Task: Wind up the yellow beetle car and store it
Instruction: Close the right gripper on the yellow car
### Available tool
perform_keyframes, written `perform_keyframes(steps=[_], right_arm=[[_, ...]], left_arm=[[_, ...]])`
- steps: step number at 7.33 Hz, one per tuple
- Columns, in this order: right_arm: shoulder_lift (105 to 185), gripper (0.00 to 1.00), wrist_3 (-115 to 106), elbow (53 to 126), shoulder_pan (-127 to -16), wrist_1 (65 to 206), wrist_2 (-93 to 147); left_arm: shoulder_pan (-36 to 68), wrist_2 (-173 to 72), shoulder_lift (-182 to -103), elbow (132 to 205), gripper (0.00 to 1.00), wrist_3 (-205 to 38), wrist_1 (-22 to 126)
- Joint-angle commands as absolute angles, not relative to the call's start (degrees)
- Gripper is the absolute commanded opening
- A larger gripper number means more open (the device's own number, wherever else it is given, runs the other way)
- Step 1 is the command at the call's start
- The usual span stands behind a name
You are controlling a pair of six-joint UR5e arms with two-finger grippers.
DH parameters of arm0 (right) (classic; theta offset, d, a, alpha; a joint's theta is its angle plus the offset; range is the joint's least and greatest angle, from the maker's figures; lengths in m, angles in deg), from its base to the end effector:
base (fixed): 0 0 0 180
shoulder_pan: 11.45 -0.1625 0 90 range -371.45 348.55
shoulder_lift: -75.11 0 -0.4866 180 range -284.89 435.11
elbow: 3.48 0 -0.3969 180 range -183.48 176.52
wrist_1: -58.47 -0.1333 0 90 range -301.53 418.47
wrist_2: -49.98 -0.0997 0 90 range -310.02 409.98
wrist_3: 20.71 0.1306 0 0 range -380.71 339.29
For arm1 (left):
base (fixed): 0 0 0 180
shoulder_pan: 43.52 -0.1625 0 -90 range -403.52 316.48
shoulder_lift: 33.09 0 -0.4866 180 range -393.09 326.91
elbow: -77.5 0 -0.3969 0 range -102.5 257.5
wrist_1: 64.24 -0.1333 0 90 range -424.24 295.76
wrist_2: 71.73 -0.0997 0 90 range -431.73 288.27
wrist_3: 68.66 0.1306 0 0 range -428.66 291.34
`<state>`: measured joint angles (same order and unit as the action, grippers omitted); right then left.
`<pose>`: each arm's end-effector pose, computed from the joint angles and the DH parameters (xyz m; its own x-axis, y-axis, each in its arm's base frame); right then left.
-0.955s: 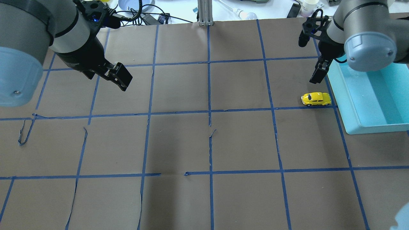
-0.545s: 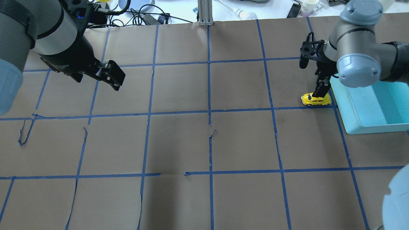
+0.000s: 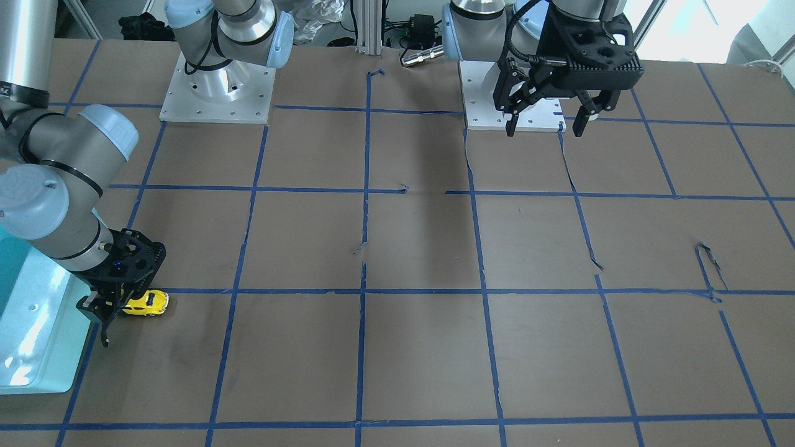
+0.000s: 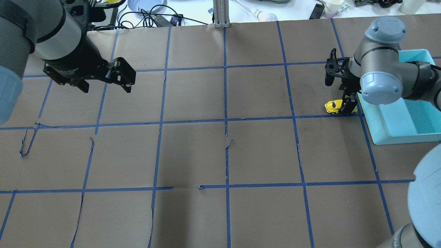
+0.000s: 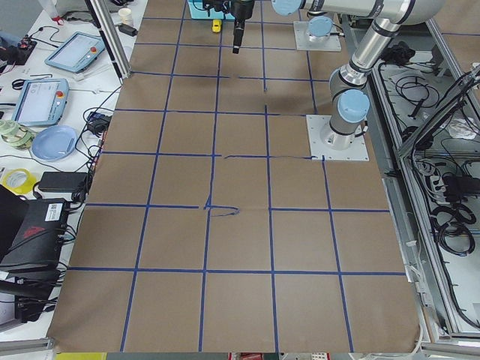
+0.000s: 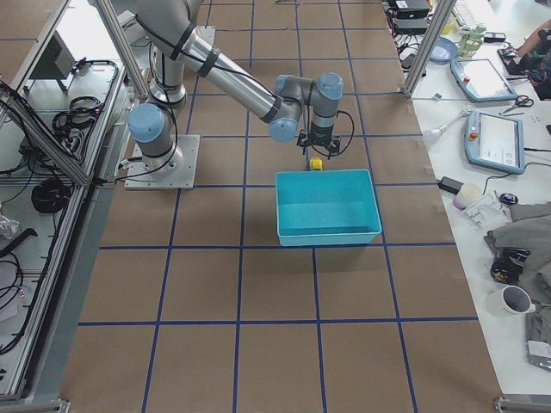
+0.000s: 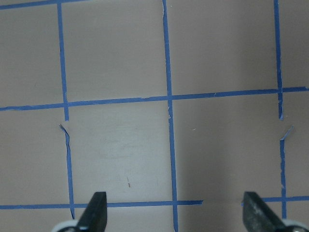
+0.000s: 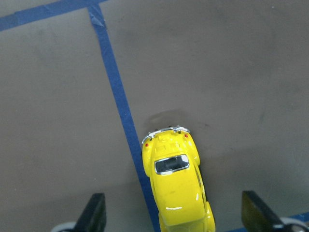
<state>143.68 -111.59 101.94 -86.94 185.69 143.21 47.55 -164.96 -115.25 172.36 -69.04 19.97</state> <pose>-0.0274 -0.6085 0.2477 -0.2357 -0.9718 0.0056 -0.9702 0.2356 0.0564 -0.1343 -0.4460 0.5515 -0.9985 0.0035 -0.0547 0.0118 0.9882 -0.1528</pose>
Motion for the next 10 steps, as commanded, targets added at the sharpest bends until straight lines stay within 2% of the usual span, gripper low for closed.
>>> perform_keyframes(steps=[1, 3, 4, 5, 6, 7, 10], right_arm=[[141.83, 1.00, -114.22, 101.99, -86.24, 186.35, 143.15], [139.72, 1.00, -114.49, 101.99, -86.15, 189.77, 143.24], [139.62, 0.91, -114.57, 102.07, -85.89, 189.61, 143.41], [139.62, 0.70, -114.57, 102.34, -85.80, 189.08, 143.50], [139.62, 0.19, -114.75, 102.43, -85.80, 189.08, 143.59], [139.80, 0.00, -114.84, 102.43, -85.80, 188.99, 145.50], [141.28, 0.00, -114.14, 101.11, -85.98, 188.03, 145.35]], left_arm=[[46.48, -165.16, -115.97, 172.60, 1.00, -68.14, 14.96], [46.39, -165.24, -116.59, 171.72, 1.00, -66.57, 14.43], [46.30, -165.25, -116.68, 171.72, 1.00, -66.55, 14.43], [46.30, -165.16, -116.59, 172.07, 1.00, -66.47, 14.51], [46.22, -164.81, -115.81, 172.51, 1.00, -66.38, 14.51], [46.04, -164.89, -115.63, 172.34, 1.00, -66.38, 14.25], [46.74, -163.50, -116.58, 172.25, 1.00, -67.51, 14.25]])
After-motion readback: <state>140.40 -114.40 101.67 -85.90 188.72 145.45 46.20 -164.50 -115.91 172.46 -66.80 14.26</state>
